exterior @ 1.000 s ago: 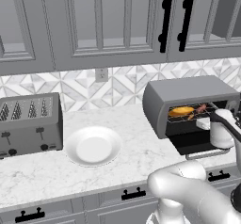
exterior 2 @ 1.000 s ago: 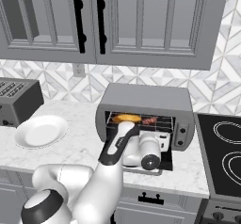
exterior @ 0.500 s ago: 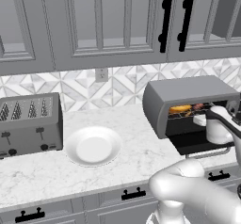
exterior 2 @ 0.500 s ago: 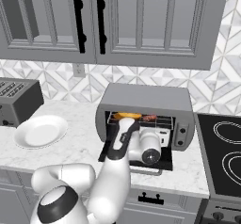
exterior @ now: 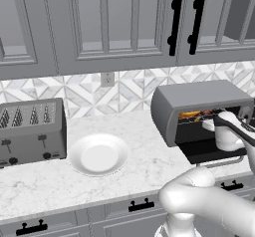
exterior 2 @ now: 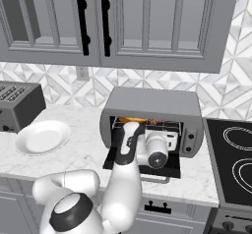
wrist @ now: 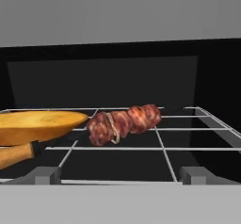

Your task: Pick up the kebab skewer and baguette bread, and place them inside the toaster oven. Close the toaster oven door and start by setting the timer.

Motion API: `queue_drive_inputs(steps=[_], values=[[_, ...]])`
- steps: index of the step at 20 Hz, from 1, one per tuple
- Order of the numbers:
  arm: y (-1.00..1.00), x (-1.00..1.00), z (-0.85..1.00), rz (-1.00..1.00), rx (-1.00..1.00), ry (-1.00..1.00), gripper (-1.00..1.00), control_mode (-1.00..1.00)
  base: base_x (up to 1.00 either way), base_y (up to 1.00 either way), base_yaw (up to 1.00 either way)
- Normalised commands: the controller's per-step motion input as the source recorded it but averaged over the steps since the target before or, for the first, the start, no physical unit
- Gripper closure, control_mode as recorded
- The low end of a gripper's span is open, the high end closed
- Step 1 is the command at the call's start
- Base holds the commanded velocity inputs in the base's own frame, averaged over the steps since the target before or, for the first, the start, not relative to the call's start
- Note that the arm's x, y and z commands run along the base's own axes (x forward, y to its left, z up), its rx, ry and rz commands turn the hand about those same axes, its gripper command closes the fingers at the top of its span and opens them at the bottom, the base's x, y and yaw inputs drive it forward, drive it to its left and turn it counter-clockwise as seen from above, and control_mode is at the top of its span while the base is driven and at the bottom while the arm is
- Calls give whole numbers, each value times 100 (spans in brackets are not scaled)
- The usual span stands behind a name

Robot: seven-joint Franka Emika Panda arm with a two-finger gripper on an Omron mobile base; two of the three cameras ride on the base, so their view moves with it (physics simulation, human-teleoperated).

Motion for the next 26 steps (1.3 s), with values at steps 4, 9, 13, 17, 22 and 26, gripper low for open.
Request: queue_drive_inputs(steps=[4,9,13,17,22,26], values=[[0,0,0,0,0,1,-100,-100,0,0,0],[0,0,0,0,0,0,-100,-100,0,0,0],[0,-13,13,0,0,1,-100,-100,0,0,0],[-11,-49,22,0,-2,4,-100,-100,0,0,0],[-16,-61,12,0,-1,7,-100,-100,0,0,0],[-28,-63,9,0,-2,12,-100,-100,0,0,0]])
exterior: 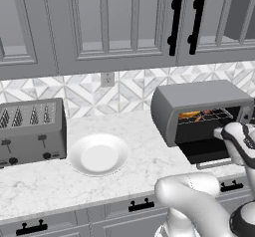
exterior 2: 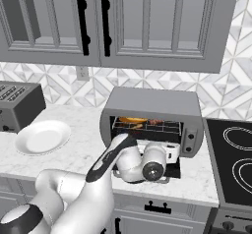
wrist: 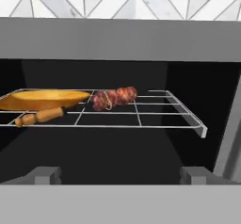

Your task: Pick up the kebab skewer and baguette bread, and place them inside the toaster oven. Close the toaster oven door and start by setting the timer.

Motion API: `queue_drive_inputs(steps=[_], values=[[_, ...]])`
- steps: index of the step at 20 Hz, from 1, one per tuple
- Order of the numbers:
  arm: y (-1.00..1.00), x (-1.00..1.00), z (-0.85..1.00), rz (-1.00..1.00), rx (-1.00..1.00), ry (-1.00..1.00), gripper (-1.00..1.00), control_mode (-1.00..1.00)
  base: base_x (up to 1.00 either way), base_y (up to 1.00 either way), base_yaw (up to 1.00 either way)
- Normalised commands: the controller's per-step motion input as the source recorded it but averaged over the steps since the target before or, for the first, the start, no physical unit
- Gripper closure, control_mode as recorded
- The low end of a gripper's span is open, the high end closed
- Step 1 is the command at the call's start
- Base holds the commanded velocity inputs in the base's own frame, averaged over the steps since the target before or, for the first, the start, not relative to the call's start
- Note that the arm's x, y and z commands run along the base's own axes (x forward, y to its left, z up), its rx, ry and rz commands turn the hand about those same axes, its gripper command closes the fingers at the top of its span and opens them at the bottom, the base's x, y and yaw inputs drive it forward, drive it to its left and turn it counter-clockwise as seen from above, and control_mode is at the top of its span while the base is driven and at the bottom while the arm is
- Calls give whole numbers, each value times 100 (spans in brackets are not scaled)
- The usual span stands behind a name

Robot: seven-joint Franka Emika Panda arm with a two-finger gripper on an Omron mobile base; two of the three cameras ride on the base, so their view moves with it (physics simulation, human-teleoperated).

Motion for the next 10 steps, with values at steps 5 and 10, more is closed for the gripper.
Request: queue_drive_inputs(steps=[5,10], values=[[-25,-66,0,0,-4,18,-100,-100,0,0,0],[-34,-69,0,0,-1,21,-100,-100,0,0,0]])
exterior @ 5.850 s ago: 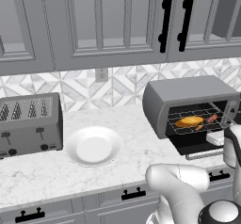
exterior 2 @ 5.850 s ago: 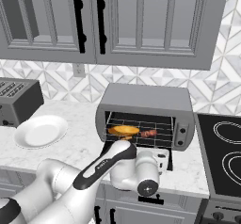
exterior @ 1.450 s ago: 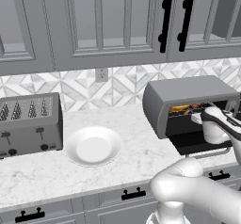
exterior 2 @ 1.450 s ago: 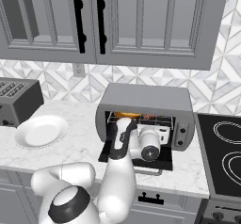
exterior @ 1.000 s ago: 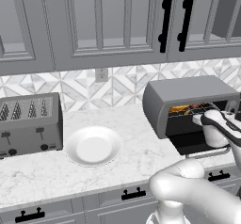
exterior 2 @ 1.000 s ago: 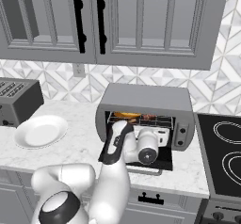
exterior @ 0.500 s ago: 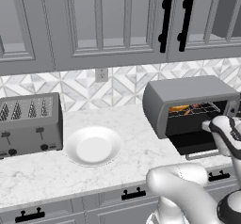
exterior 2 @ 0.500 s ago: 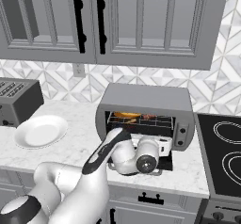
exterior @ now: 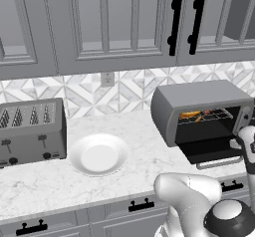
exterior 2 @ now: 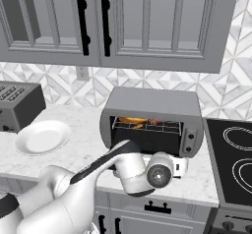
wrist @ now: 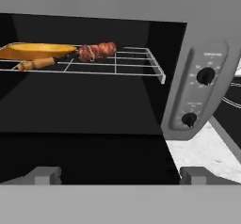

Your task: Pick up the kebab skewer and baguette bread, and place them inside the toaster oven. Close the toaster oven door and start by setting the timer.

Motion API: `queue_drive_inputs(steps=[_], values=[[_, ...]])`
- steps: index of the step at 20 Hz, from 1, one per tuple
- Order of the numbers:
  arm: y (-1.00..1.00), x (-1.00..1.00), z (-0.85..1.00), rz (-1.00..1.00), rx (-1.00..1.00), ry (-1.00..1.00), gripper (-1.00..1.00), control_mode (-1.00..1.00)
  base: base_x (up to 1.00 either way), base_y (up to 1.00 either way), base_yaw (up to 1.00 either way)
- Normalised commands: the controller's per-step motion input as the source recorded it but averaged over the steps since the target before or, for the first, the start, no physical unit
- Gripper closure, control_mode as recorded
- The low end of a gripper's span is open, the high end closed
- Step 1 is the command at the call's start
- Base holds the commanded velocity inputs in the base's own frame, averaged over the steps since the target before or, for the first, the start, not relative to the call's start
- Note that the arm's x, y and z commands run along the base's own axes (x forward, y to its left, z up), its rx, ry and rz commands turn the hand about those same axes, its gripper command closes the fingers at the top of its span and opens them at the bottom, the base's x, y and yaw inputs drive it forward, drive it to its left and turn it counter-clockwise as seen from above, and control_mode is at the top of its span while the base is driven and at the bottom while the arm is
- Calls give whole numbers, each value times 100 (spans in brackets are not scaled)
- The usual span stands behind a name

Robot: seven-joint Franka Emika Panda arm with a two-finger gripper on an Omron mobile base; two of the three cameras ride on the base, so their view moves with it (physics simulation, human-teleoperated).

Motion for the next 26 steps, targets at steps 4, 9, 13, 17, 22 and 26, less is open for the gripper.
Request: queue_drive_inputs(steps=[4,9,13,17,22,26], values=[[-8,-87,-24,0,-3,24,-100,-100,0,0,0],[-1,-83,-46,0,-3,21,-100,-100,0,0,0],[0,-51,-33,0,-2,15,-100,-100,0,0,0],[10,0,-11,0,0,6,-100,-100,0,0,0],[5,30,0,0,0,0,-100,-100,0,0,0],[-1,25,-4,0,0,-1,-100,-100,0,0,0]])
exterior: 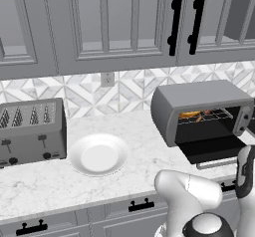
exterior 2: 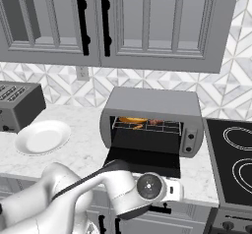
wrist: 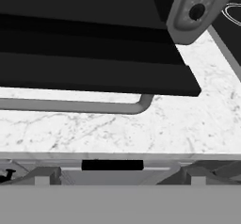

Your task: Pick up the kebab skewer and baguette bread, and place them inside the toaster oven. Close the toaster oven door and start by setting the timer.

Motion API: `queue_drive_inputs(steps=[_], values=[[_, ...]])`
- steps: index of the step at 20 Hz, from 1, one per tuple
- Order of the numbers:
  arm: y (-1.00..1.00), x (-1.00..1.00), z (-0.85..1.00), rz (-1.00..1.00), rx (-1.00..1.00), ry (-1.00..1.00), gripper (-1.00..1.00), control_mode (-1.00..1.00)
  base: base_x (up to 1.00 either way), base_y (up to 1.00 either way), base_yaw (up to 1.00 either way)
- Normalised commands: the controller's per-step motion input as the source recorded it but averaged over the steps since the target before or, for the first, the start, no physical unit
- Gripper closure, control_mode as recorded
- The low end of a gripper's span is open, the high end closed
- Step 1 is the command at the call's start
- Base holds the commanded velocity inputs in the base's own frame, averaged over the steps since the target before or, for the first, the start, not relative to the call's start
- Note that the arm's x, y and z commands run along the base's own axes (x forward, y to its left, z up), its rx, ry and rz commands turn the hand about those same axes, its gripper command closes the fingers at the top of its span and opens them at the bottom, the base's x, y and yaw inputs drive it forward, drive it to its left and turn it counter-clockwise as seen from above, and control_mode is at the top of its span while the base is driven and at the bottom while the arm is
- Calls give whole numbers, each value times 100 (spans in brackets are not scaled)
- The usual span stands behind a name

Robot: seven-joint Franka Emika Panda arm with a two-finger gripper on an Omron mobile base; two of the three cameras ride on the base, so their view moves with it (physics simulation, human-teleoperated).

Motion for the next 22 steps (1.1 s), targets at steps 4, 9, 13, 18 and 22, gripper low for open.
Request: queue_drive_inputs(steps=[4,9,13,18,22], values=[[-4,19,-21,0,0,-5,-100,-100,0,0,0],[-4,3,-34,0,0,-7,-100,-100,0,0,0],[0,11,-9,0,0,-7,-100,-100,0,0,0],[0,16,0,0,2,-3,-100,-100,0,0,0],[0,10,0,2,5,0,-100,-100,0,0,0]])
